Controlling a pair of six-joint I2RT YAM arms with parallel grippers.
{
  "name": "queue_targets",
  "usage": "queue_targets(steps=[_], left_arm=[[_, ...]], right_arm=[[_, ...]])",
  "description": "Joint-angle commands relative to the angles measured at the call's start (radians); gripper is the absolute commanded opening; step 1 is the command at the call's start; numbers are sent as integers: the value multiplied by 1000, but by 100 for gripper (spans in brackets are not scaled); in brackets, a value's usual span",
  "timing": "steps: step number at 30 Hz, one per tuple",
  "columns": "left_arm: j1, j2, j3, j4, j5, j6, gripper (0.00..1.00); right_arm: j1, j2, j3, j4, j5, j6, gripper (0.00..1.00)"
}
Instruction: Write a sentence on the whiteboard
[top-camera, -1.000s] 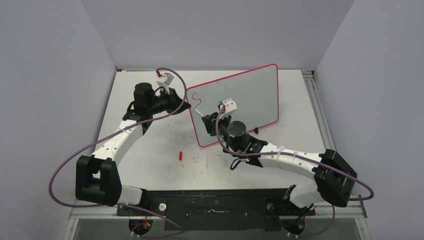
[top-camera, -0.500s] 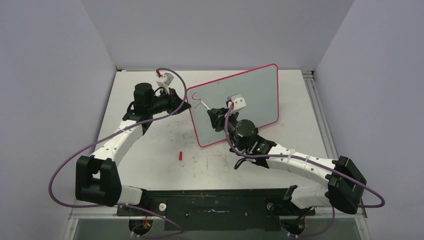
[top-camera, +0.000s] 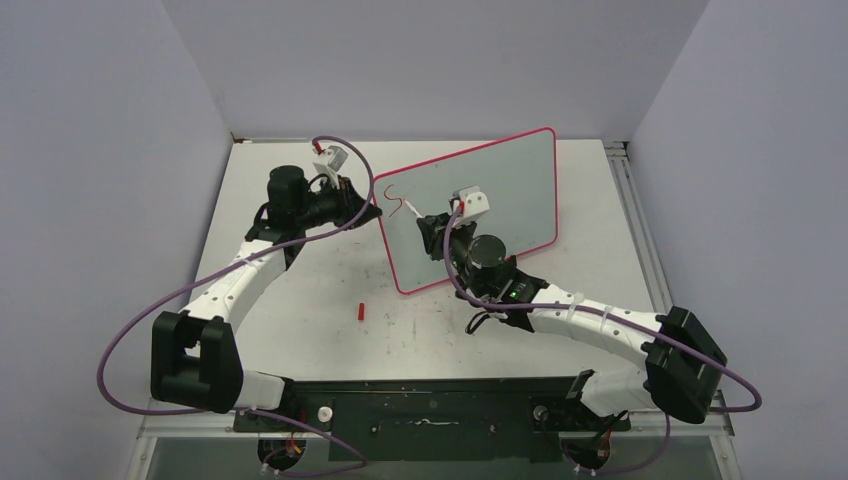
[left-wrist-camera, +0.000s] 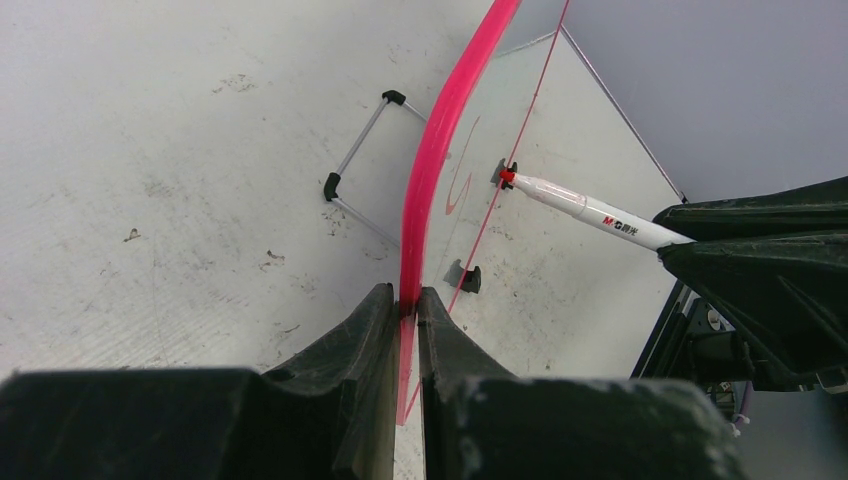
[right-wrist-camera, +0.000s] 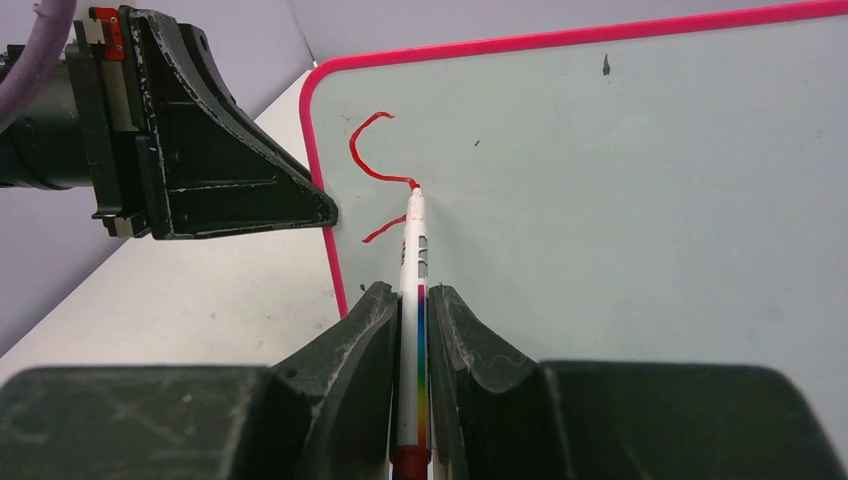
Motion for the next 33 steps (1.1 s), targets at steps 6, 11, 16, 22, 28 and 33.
queue_targets(steps=[6,11,16,22,28,33], left_arm=[[-4,-36,5,30,23,4,0],[-4,-36,5,31,25,4,0],[-4,-37,5,31,26,4,0],[-4,-34,5,32,26,4,0],[-4,-36,6,32,27,4,0],[-4,-38,6,32,27,6,0]], right_arm=[[-11,20,52,60,-10,-7,5],[-12,30,58,63,-9,-6,5],[-17,43,66,66,-17,-5,5],[-19,53,71,67,-19,-4,5],[-20,55,69,62,8,-3,5],[-21,46,63,49,42,-3,5]])
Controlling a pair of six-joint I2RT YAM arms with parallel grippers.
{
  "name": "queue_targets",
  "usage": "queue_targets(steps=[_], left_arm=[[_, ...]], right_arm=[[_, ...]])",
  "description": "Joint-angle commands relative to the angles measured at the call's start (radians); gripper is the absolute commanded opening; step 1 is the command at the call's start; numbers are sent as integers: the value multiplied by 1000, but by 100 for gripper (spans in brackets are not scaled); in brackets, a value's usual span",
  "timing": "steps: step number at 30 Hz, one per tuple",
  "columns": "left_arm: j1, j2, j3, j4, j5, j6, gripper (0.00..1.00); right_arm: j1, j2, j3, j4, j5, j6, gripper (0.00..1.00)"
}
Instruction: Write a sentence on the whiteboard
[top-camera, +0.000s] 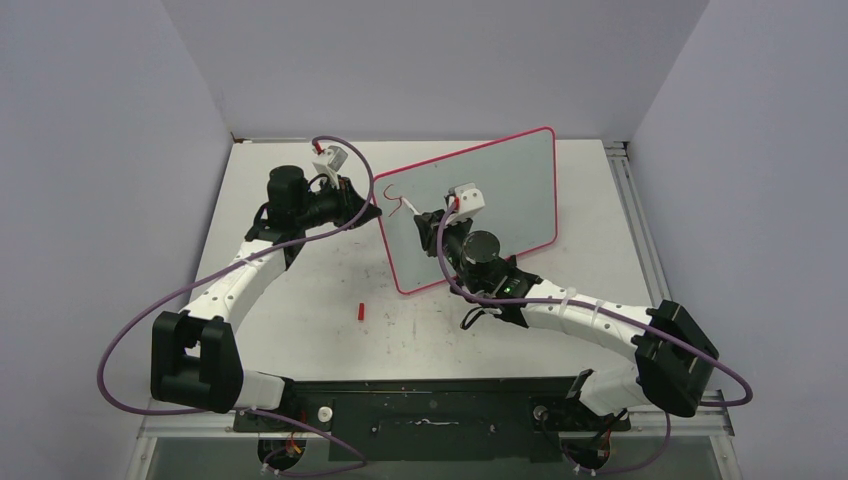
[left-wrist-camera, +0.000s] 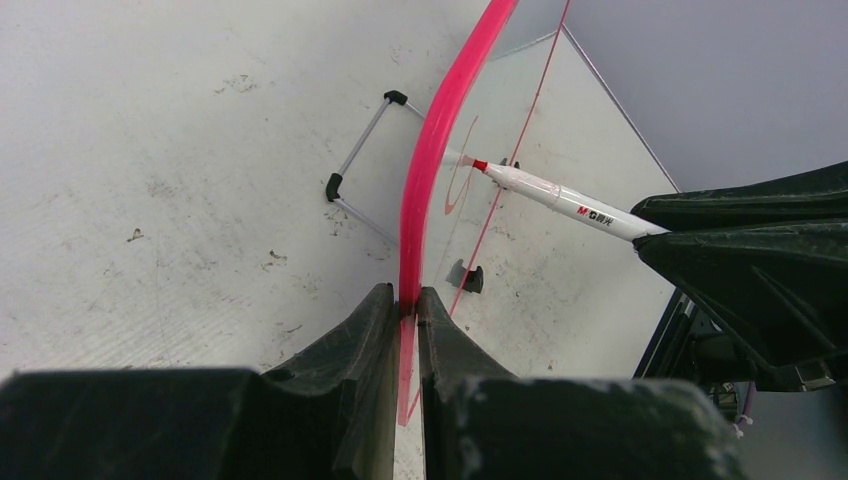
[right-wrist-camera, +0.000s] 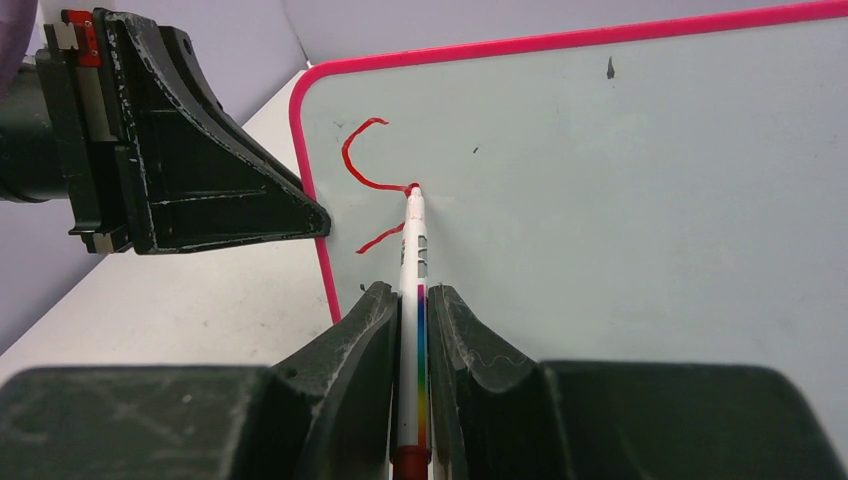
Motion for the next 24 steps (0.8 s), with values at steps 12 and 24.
queue_targets(steps=[12,24], left_arm=[[-4,-41,5,32,27,3,0],[-5,-40,5,32,27,3,0]], right_arm=[[-33,-31,14,15,91,5,5],[-26,-80,-9,45,35,-15,5]])
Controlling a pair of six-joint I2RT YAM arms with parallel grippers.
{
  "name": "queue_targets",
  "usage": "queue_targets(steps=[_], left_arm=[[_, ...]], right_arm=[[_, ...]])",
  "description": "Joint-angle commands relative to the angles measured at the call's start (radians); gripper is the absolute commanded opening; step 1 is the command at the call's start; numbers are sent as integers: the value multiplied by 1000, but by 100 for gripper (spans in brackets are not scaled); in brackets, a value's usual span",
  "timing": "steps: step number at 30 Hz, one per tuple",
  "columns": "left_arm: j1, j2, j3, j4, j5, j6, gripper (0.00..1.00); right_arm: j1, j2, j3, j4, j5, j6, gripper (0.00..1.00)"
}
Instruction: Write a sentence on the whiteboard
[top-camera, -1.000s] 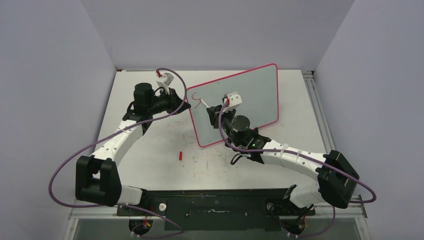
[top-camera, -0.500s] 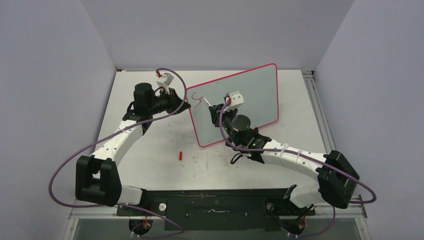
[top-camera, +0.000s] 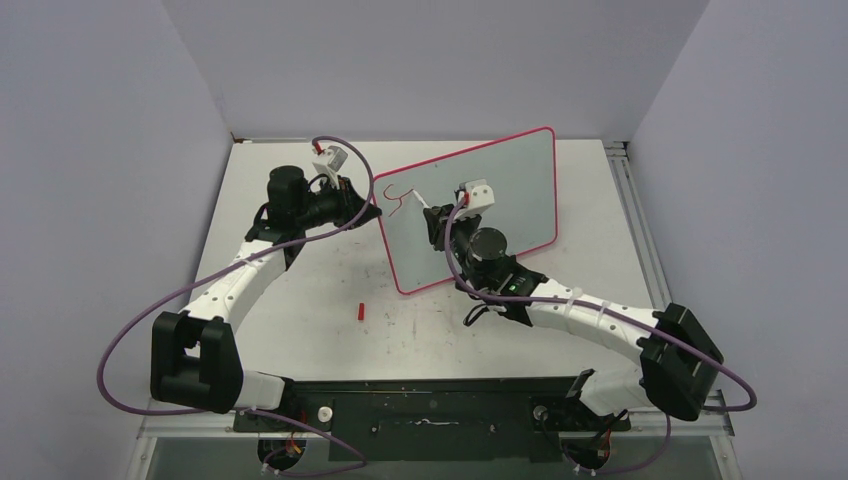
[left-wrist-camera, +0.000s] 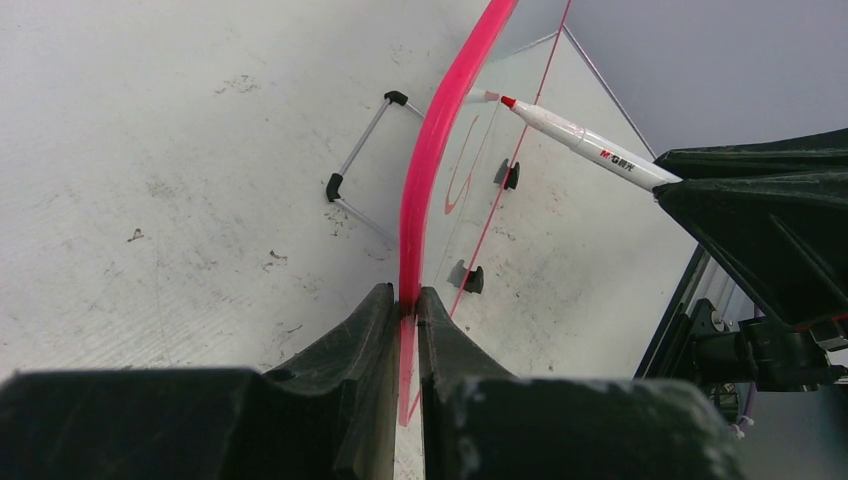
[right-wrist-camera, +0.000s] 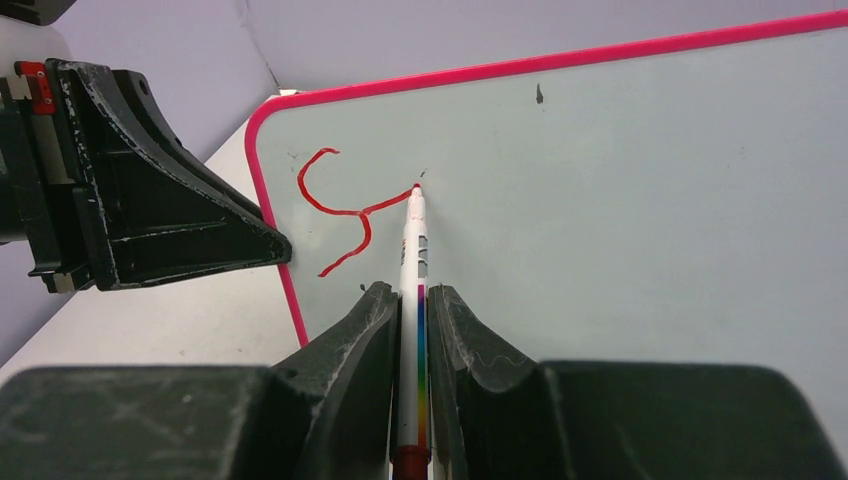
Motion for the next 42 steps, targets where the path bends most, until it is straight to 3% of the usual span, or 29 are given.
queue_targets(steps=[1,42], left_arm=[[-5,-40,7,30,33,2,0],[-4,-34,9,31,37,2,0]], right_arm=[[7,-69,-8,47,-13,-23,5],[22,41,86,103,-45,-82,5]])
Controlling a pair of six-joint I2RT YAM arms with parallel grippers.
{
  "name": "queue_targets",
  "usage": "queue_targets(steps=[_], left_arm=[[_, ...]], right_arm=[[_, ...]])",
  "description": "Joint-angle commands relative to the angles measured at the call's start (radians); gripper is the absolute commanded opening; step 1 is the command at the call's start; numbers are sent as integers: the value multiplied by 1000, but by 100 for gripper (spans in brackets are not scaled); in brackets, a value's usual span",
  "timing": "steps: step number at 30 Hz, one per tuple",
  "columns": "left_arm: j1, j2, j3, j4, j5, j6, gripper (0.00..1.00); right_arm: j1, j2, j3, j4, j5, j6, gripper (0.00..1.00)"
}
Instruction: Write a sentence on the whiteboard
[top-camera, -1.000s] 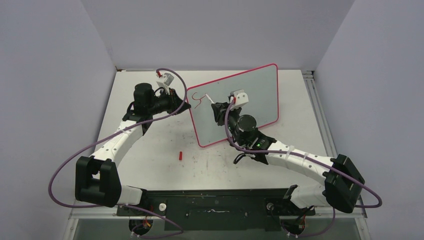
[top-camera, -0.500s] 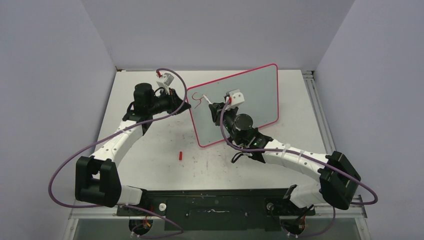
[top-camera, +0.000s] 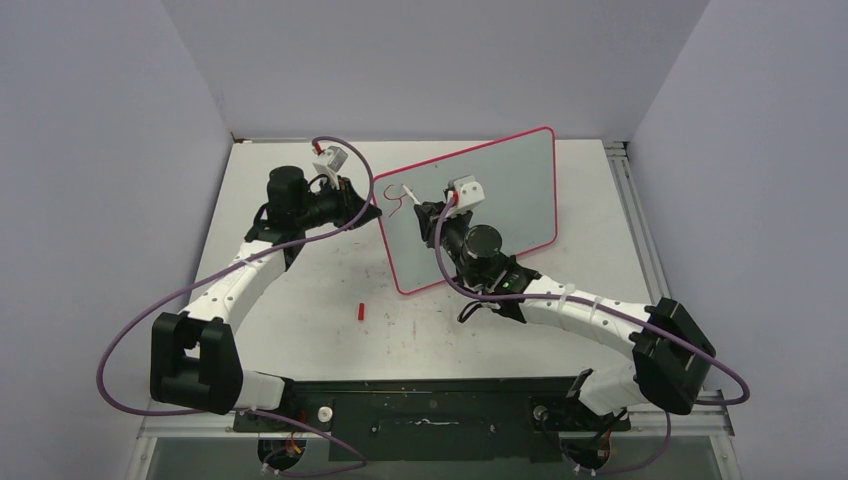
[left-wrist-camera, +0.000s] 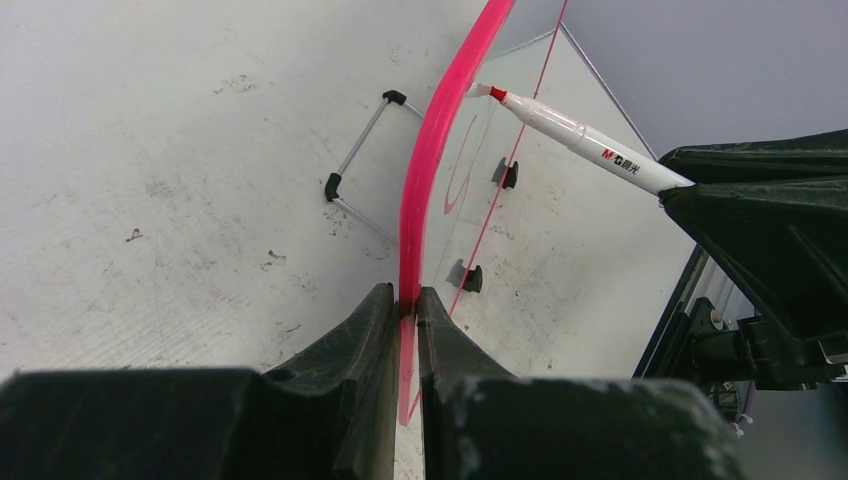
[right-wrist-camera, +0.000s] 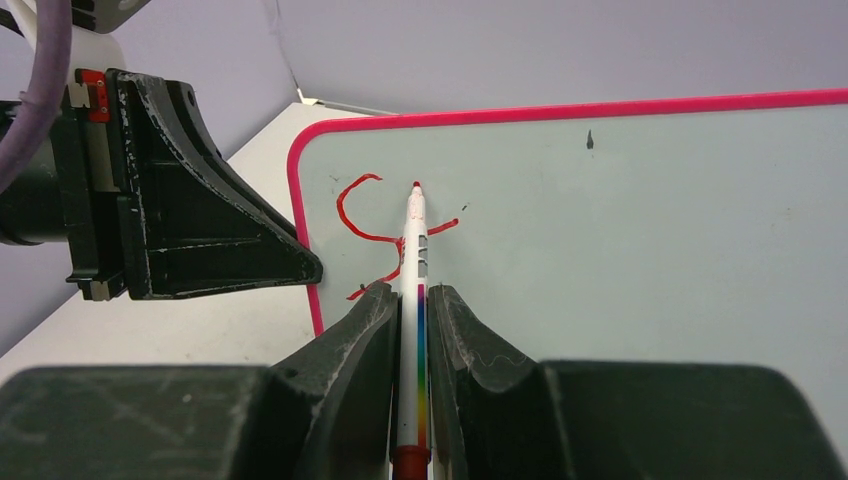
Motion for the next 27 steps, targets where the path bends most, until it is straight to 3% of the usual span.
queue_targets(steps=[1,27], left_arm=[[-3,-30,11,32,32,2,0],[-3,-32,11,34,33,0,0]], right_arm=[[7,12,51,58,-2,-13,5],[23,-31,-60,14,45,46,5]])
